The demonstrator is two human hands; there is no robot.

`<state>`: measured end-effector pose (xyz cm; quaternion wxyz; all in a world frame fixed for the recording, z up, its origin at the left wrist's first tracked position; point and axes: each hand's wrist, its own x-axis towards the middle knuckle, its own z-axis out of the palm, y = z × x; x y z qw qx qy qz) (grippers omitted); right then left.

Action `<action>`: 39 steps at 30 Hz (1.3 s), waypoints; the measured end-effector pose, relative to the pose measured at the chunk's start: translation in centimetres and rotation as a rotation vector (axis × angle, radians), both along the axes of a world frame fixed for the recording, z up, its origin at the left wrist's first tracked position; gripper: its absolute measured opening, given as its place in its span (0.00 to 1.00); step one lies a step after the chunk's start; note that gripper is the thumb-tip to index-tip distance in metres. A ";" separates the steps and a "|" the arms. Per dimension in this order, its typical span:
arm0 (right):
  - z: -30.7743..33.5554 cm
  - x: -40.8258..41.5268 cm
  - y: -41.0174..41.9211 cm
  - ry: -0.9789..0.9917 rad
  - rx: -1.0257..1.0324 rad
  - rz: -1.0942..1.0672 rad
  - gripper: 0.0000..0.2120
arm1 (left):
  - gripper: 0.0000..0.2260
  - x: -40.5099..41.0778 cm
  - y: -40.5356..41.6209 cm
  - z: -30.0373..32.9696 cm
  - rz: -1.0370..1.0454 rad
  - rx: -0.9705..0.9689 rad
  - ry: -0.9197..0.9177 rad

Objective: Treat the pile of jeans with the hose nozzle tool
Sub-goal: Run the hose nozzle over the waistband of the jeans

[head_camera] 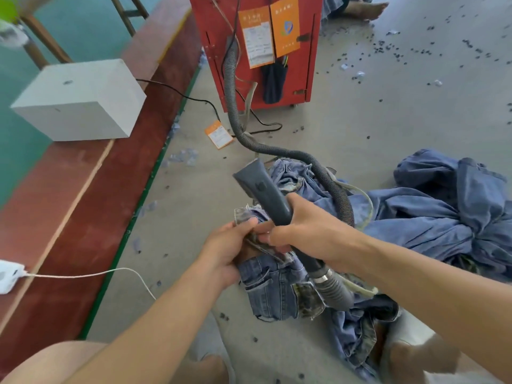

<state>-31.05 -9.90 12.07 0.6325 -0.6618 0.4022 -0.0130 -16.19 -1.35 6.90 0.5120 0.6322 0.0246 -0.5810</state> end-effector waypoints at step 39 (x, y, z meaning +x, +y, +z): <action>2.1 -9.3 -5.7 0.177 -0.624 0.294 0.19 | 0.12 1.4 -0.3 -1.8 -0.016 -0.277 0.068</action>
